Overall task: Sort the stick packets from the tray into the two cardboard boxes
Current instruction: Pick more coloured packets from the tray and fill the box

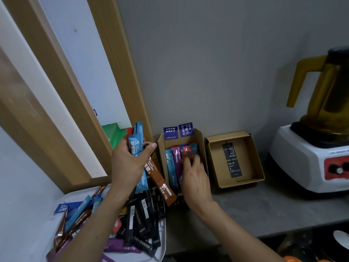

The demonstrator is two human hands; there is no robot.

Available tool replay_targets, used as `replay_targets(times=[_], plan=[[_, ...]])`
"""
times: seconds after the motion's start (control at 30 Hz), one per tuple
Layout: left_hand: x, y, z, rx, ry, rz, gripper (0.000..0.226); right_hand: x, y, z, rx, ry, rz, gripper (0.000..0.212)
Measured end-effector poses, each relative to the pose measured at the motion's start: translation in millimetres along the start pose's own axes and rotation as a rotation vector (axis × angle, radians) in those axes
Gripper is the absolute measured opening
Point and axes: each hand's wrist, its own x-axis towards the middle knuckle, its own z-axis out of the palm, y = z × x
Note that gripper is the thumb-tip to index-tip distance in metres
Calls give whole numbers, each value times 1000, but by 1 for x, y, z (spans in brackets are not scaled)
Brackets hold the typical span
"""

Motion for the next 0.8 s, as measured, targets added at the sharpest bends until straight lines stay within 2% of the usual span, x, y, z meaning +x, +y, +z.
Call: replay_targets(times=[0.1, 0.23, 0.43, 0.7, 0.8], plan=[[0, -4, -3, 20, -9, -7, 33, 32, -10, -9, 8, -11, -108, 50], [-3, -7, -8, 28, -6, -20, 36, 65, -17, -12, -57, -121, -76, 41], [-8, -8, -14, 21, 9, -30, 27, 71, -8, -8, -15, -146, -106, 39], [-6, -6, -8, 18, -19, -21, 31, 64, -3, -14, 40, -6, -198, 26], [-6, -3, -6, 15, -23, -20, 26, 61, -3, -21, 32, 2, -217, 24]])
